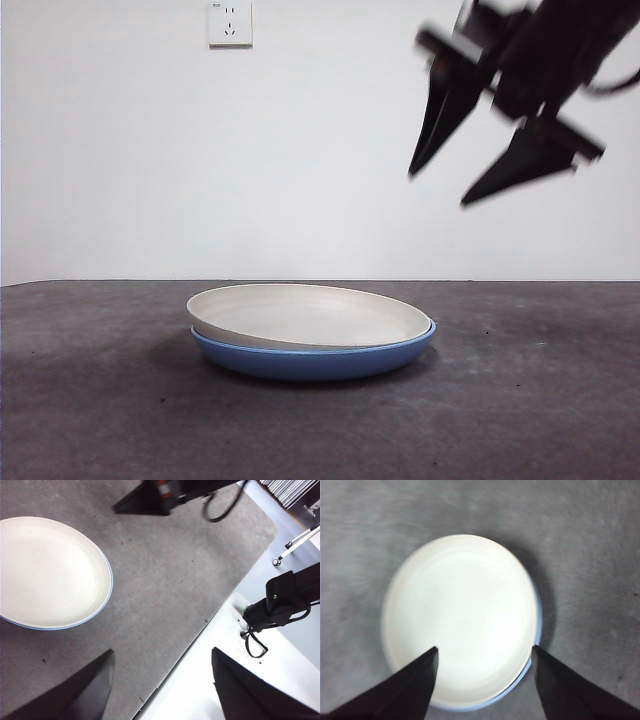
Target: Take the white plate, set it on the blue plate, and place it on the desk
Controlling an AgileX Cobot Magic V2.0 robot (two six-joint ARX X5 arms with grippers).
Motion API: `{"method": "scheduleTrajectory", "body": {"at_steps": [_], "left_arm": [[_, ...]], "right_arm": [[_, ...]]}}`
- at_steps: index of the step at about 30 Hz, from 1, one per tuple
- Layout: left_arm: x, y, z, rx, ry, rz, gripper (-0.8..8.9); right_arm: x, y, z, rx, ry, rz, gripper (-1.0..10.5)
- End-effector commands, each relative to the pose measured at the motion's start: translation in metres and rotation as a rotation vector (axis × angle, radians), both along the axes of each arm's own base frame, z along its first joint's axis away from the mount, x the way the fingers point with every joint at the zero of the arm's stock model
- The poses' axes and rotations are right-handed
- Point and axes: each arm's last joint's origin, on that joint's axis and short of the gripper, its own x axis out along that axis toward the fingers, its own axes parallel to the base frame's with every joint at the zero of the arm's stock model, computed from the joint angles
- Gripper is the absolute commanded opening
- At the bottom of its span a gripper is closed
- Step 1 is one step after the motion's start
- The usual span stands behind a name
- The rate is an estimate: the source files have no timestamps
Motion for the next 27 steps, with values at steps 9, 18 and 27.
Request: {"method": "scheduleTrajectory", "body": {"at_steps": [9, 18, 27], "left_arm": [[0.001, -0.002, 0.003, -0.006, -0.025, -0.014, 3.12], [0.001, -0.002, 0.003, -0.005, -0.025, -0.014, 3.12], [0.001, -0.002, 0.003, -0.005, -0.024, -0.014, 3.11]], "right_arm": [[-0.075, -0.029, 0.044, -0.052, -0.054, 0.187, 3.0], [-0.121, -0.048, 0.053, -0.067, 0.009, 0.24, 3.0], [-0.132, -0.053, 0.059, -0.054, -0.035, 0.238, 3.0]]}}
